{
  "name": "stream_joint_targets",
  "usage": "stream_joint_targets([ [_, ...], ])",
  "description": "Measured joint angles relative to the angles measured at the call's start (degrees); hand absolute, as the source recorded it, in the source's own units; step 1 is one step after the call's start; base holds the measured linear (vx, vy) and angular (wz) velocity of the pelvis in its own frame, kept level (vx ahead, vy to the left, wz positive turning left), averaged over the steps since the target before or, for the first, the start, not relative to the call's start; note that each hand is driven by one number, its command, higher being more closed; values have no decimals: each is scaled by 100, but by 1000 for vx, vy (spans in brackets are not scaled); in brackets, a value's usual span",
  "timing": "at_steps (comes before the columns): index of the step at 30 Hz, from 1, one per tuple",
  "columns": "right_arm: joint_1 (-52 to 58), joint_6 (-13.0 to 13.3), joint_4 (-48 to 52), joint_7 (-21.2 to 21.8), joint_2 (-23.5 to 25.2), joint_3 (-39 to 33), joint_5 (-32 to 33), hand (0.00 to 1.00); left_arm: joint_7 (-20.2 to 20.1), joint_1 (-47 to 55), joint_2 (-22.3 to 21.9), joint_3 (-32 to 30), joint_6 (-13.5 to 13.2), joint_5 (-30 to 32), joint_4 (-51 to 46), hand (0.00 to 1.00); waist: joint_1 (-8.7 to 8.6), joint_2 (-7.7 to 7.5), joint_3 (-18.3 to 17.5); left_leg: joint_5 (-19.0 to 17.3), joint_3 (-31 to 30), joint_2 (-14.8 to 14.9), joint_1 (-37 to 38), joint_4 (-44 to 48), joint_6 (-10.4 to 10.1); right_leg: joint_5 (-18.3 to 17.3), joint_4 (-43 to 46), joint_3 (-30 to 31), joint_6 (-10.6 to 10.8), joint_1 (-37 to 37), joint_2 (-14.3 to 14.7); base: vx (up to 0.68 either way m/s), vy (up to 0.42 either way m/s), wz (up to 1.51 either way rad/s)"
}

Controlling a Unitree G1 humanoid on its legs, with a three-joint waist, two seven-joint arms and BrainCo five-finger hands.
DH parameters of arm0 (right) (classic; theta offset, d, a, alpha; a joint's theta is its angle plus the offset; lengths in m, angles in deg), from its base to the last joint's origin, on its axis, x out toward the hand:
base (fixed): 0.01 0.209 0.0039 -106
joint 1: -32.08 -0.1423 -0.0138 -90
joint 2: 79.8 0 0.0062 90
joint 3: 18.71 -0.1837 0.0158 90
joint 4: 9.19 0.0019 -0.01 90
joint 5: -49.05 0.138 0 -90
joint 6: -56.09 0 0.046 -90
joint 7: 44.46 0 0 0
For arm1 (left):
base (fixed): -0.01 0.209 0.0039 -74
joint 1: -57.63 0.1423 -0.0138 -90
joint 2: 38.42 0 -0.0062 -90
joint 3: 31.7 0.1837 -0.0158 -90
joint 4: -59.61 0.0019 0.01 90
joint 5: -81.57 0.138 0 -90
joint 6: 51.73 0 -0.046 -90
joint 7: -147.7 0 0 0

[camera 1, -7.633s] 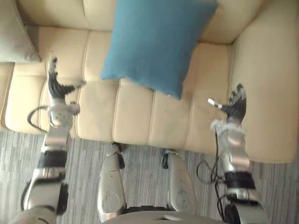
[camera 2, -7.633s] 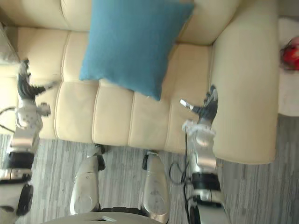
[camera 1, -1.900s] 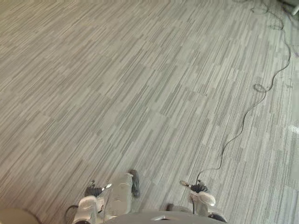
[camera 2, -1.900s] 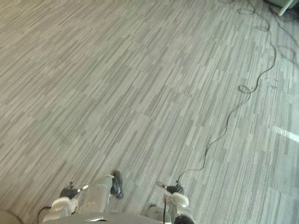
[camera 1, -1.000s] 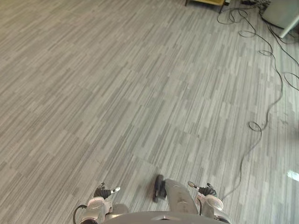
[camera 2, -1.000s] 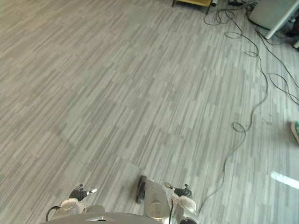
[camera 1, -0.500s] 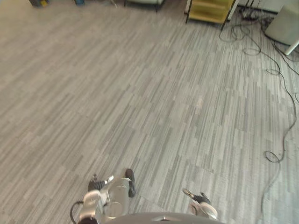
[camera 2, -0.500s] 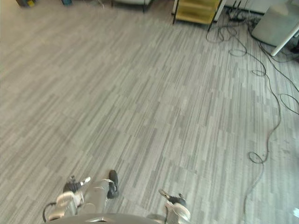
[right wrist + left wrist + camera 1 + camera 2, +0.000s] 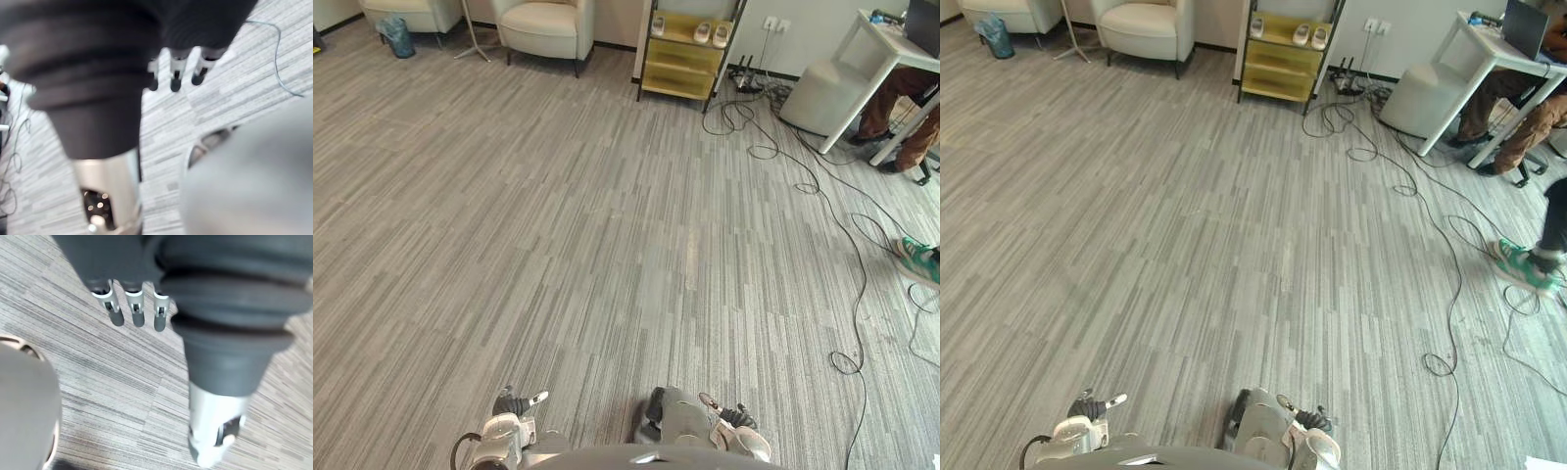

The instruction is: Pick up cushions and gather them together orderly.

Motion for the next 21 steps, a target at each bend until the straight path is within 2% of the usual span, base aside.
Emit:
stream_joint_targets([
  [1,-2,0,7,-1,-5,-30,-1,0,4,10,-29,-2,-2,0,47,0,-36,48,18,9,-52,52,246,-161,-45,586,-291,47,11,64,74,433,-191,26],
  [2,-9,-3,12,-1,-11,-25,-5,0,6,12,-49,-12,-1,-3,68,0,-35,85,16,23,-81,88,339,-254,-69,873,-306,92,-95,103,146,564,-253,20],
  [3,-46,3,49,4,-14,-33,1,0,6,0,-100,-23,-12,0,139,0,-29,147,41,123,-232,179,465,-389,-183,1025,-63,171,-460,133,275,441,-207,7],
  [5,-131,31,50,3,-104,-142,1,0,-2,-37,-234,-22,-14,5,177,0,-30,331,56,475,-566,320,529,-271,-317,278,861,161,-560,-95,282,533,-288,3],
  [7,-131,24,46,-1,-145,-244,0,0,0,-7,-295,-102,-17,1,161,0,-52,514,35,764,-1028,593,245,818,-321,-229,1218,79,-559,93,416,546,-307,-9],
  [8,-121,17,52,-3,-156,-227,-1,0,-46,28,-365,-250,-23,-10,102,0,-48,659,17,1375,-1399,789,-215,2108,-282,-489,1207,64,-619,377,621,659,-286,-35],
  [9,-111,21,48,4,-217,-168,2,0,-80,83,-408,-273,-30,-13,37,0,-68,790,13,2067,-1675,953,-707,3276,-431,-655,1075,110,-664,706,820,539,-175,-46],
  [11,-91,14,27,11,-242,-157,0,0,-89,91,-421,-300,-46,-22,-11,0,-55,797,31,2029,-1680,1141,-1247,4528,-426,-839,886,233,-747,1117,1021,481,-91,-41],
  [12,-76,3,20,5,-242,-120,-1,0,-89,102,-418,-371,-47,-21,-122,0,-16,795,46,1837,-1510,1251,-1531,5147,-314,-929,671,360,-740,1547,1140,625,-114,-46],
  [13,1,-12,-30,-4,-245,-19,0,0,-84,145,-411,-398,-46,-22,-260,0,30,715,79,1574,-1346,1254,-1865,5442,-187,-972,340,470,-704,2055,1192,489,-82,-42],
  [15,26,-14,-177,-10,-265,62,19,0,-78,198,-402,-383,-67,-23,-460,0,99,638,54,1263,-1104,1139,-2409,5177,-193,-930,-141,600,-588,2596,1189,504,-50,-38],
  [17,8,-20,-179,-18,-275,124,45,0,-75,196,-403,-348,-73,-26,-604,0,146,618,67,989,-820,995,-2934,4277,-149,-859,-610,748,-463,3017,1168,476,31,-38],
  [18,-7,-34,-209,-22,-254,158,49,0,-67,180,-399,-325,-74,-26,-684,0,169,536,117,950,-576,719,-3002,2968,-131,-821,-814,813,-396,3267,1041,523,126,-41],
  [19,-5,-37,-202,-20,-229,156,46,0,-59,178,-399,-285,-76,-24,-733,0,212,493,140,1112,-475,449,-2980,1631,-95,-831,-899,880,-377,3395,915,537,159,-40],
  [20,-2,-36,-202,-22,-221,153,45,0,-59,178,-395,-258,-77,-23,-747,0,229,478,149,1309,-478,312,-2974,973,-108,-849,-952,907,-351,3466,860,519,213,-42],
  [21,26,-29,-200,-22,-225,150,41,0,-61,178,-409,-234,-92,-27,-752,0,289,489,141,1768,-518,123,-2982,-160,-169,-915,-1070,1019,-251,3628,807,636,299,-64],
])
